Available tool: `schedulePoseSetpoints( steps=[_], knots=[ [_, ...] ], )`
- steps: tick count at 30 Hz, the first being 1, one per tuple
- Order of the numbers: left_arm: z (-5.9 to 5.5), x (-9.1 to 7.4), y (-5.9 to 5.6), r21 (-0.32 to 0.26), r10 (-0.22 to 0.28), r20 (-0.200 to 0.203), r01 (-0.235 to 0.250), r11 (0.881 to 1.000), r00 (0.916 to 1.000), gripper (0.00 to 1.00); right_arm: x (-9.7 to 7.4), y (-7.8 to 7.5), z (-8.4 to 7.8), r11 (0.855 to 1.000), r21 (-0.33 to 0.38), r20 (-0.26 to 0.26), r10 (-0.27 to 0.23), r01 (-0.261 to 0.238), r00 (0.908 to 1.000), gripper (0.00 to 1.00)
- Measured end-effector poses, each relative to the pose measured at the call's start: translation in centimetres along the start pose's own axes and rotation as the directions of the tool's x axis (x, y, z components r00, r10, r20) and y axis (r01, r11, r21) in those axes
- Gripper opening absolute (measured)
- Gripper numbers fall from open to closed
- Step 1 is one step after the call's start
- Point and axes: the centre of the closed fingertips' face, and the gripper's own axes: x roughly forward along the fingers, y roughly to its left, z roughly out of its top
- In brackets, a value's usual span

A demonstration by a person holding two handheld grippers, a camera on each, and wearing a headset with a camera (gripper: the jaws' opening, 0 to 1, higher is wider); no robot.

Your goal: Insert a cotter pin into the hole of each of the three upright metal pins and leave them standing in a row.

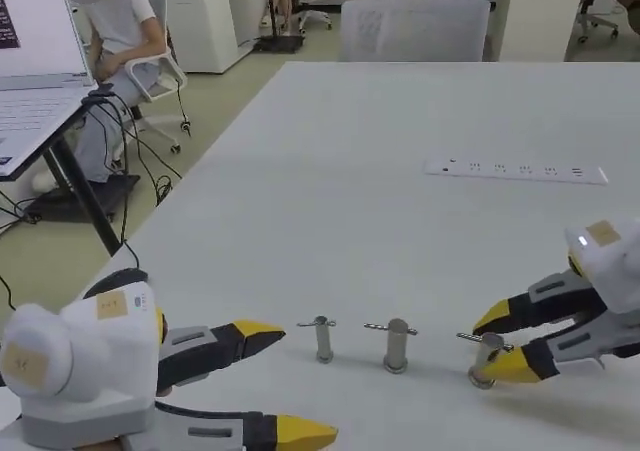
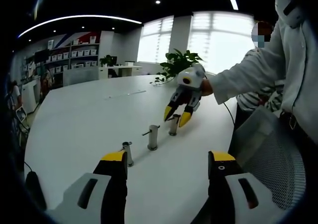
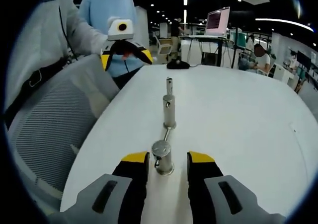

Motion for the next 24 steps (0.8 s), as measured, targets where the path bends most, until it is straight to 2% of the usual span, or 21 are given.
schedulePoseSetpoints(
  steps=[3,5,6,9,10,12,13,15,16,17,18,21,23,24],
  knots=[
    [0.2,0.0,0.1,0.0,0.005,0.011,-0.005,1.0,0.9999,0.66,-0.8,0.0,0.2,0.997,0.056,0.022,-0.047,0.045,0.9987,0.39],
    [0.4,0.0,0.2,-0.002,0.009,0.018,-0.009,1.0,0.9998,0.66,-1.3,0.4,0.4,0.997,0.063,0.03,-0.055,0.053,0.998,0.42],
    [0.5,0.0,0.3,-0.001,0.011,0.021,-0.011,1.0,0.9997,0.66,-1.6,0.6,0.8,0.993,0.095,0.056,-0.07,0.065,0.9959,0.42],
    [0.7,0.1,0.4,-0.002,0.016,0.03,-0.016,1.0,0.9994,0.66,-2.3,0.9,1.1,0.982,0.15,0.068,-0.128,0.117,0.9895,0.47],
    [0.7,0.2,0.4,-0.002,0.018,0.032,-0.018,1.0,0.9993,0.66,-2.5,1.1,1.5,0.972,0.194,0.091,-0.153,0.133,0.9841,0.51],
    [0.8,0.2,0.5,-0.007,0.023,0.038,-0.022,1.0,0.999,0.67,-2.8,1.5,1.7,0.956,0.242,0.098,-0.196,0.168,0.9756,0.55],
    [0.8,0.2,0.5,-0.016,0.022,0.045,-0.021,1.0,0.9987,0.68,-2.9,1.6,1.6,0.95,0.256,0.094,-0.208,0.178,0.9736,0.58],
    [0.7,0.3,0.6,-0.024,0.026,0.044,-0.025,0.999,0.9987,0.69,-3.1,2.4,2.1,0.938,0.289,0.126,-0.237,0.193,0.9633,0.58],
    [0.6,0.3,0.6,-0.026,0.028,0.043,-0.027,0.999,0.9987,0.69,-3.4,2.5,2.3,0.921,0.319,0.129,-0.276,0.223,0.9526,0.59],
    [0.6,0.2,0.7,-0.026,0.032,0.044,-0.031,0.999,0.9985,0.7,-3.5,2.7,2.1,0.912,0.333,0.12,-0.295,0.242,0.9478,0.59],
    [0.6,0.2,0.8,-0.029,0.037,0.047,-0.035,0.999,0.9982,0.7,-3.7,3.0,2.4,0.894,0.37,0.133,-0.319,0.252,0.9385,0.6],
    [0.3,0.2,1.1,-0.044,0.055,0.043,-0.053,0.998,0.9976,0.71,-4.1,3.3,2.1,0.854,0.423,0.117,-0.384,0.304,0.9159,0.64],
    [0.1,0.2,1.3,-0.05,0.067,0.037,-0.065,0.997,0.9971,0.73,-4.4,3.5,1.5,0.833,0.439,0.088,-0.413,0.336,0.9065,0.66],
    [-0.1,0.2,1.5,-0.059,0.077,0.034,-0.075,0.995,0.9964,0.75,-4.5,3.8,1.5,0.827,0.443,0.093,-0.427,0.346,0.8996,0.67]
  ],
)
